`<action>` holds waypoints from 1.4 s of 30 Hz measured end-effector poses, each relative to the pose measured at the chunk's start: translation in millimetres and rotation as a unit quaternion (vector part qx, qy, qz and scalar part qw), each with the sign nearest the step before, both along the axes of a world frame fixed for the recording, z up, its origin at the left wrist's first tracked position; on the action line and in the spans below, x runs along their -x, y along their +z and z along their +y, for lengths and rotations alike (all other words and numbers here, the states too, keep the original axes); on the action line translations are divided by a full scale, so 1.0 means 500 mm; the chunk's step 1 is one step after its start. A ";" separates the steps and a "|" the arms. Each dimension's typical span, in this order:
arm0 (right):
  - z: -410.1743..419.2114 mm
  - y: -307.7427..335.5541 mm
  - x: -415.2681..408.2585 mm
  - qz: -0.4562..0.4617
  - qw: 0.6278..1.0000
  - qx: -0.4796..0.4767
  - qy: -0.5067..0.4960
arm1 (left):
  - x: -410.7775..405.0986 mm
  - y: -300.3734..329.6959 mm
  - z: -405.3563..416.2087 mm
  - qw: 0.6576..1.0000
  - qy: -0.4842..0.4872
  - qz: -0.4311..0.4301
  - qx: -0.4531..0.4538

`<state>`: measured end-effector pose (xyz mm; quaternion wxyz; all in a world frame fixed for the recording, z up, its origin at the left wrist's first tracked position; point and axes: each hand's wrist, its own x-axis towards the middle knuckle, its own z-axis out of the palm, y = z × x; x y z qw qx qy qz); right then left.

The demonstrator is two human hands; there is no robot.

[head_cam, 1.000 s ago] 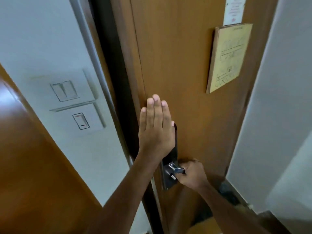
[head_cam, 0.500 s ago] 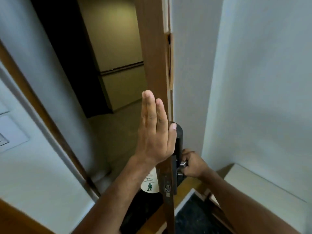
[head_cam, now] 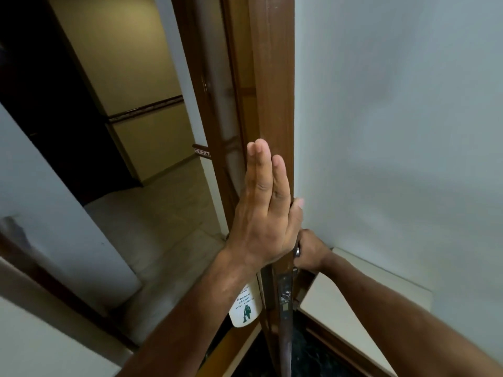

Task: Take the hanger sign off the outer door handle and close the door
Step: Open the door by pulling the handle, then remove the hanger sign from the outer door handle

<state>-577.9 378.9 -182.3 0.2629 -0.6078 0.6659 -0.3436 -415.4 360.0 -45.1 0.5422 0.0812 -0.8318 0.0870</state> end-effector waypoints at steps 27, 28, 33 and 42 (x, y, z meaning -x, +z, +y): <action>-0.016 -0.016 -0.065 -0.007 1.000 0.014 0.008 | -0.250 -0.385 -0.161 0.592 -0.099 -0.150 -0.786; -0.015 -0.014 -0.066 -0.010 1.000 0.014 0.009 | -0.263 -0.382 -0.169 0.594 -0.081 -0.158 -0.784; -0.012 -0.005 -0.054 0.004 0.999 0.039 0.003 | -0.305 -0.369 -0.201 0.610 -0.023 -0.188 -0.770; 0.006 0.054 -0.086 -0.086 0.964 0.136 0.210 | -0.243 -0.349 -0.240 0.617 -0.029 -0.172 -0.767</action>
